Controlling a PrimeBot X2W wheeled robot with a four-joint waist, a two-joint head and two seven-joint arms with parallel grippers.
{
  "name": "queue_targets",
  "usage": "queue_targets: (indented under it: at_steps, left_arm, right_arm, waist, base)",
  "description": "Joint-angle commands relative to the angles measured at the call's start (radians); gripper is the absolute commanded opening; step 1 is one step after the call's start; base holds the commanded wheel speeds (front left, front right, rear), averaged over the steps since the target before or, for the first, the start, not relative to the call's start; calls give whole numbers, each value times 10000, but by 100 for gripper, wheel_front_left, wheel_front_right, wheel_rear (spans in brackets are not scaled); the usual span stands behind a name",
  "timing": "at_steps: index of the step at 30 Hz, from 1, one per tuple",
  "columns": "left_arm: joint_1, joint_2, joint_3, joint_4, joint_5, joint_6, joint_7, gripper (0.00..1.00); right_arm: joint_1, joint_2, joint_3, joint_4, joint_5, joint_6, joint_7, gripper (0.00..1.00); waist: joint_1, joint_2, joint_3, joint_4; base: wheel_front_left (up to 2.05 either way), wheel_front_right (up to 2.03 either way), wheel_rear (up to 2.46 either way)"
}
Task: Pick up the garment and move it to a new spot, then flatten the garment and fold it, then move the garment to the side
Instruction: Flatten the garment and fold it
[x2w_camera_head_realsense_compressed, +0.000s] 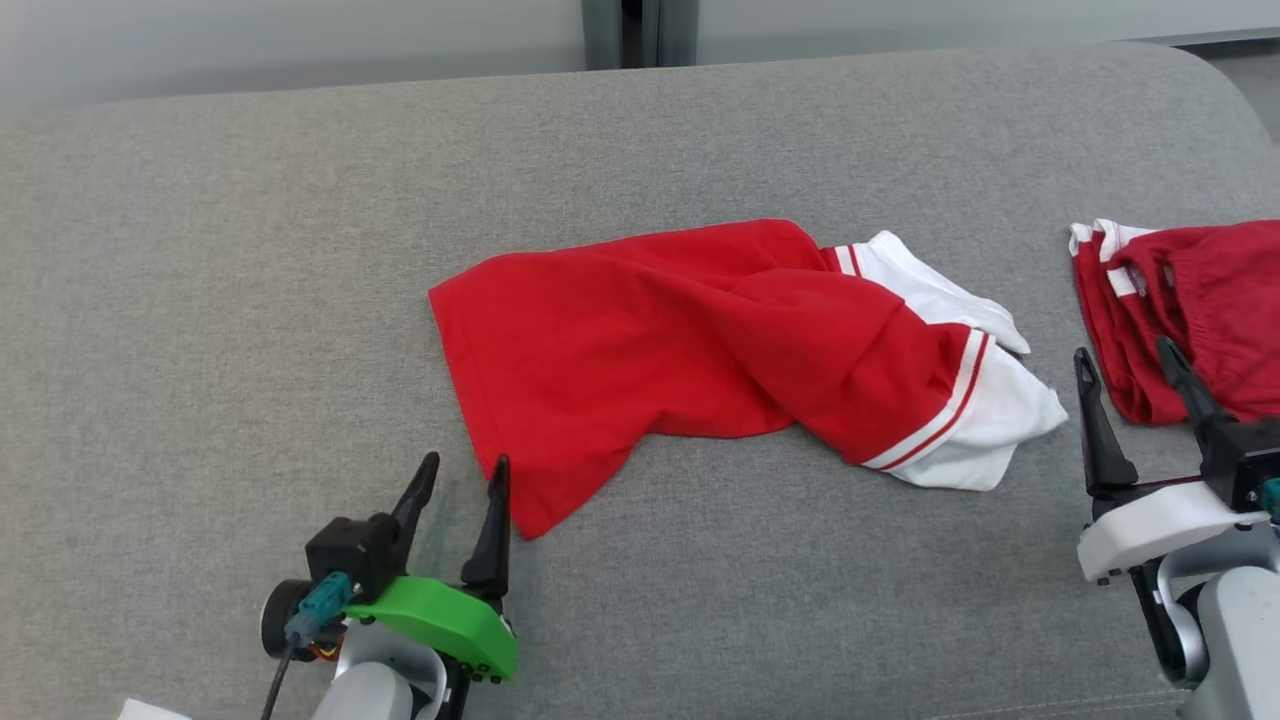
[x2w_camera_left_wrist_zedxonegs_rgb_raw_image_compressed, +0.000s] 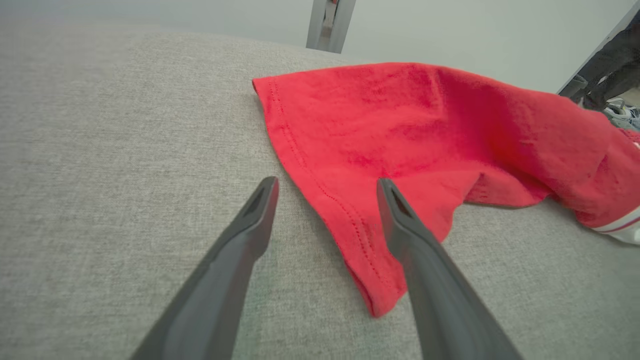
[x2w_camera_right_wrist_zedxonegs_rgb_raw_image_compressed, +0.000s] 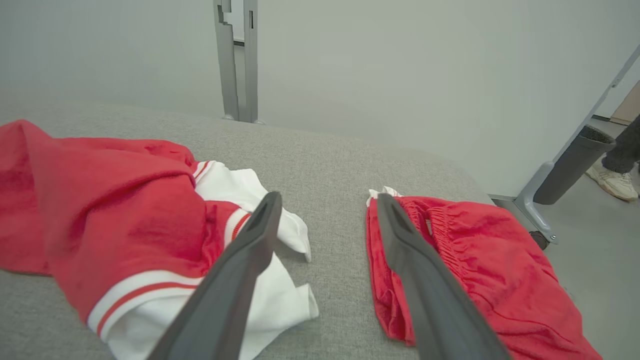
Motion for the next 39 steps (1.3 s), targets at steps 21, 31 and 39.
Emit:
queue_targets:
  at_steps: [21,31,39]
  left_arm:
    - [-2092,222,-49,1914,-857,-33,5,0]
    - [-2629,1173,1672,1632,382,5,2,0]
    - [-1784,526,2458,1374,805,172,2,100]
  right_arm:
    - [-801,1616,152,-370,-867,-16,-262,100]
    - [-823,1803,357,-28,-769,-16,-263,100]
    - [-1182,1692,1811,434,-412,-16,-263,100]
  waist:
    - [0,-1,1108,-171]
    - [0,-1,1014,203]
    - [0,-1,803,548]
  base:
    - [0,0,0]
    - [0,0,0]
    - [0,0,0]
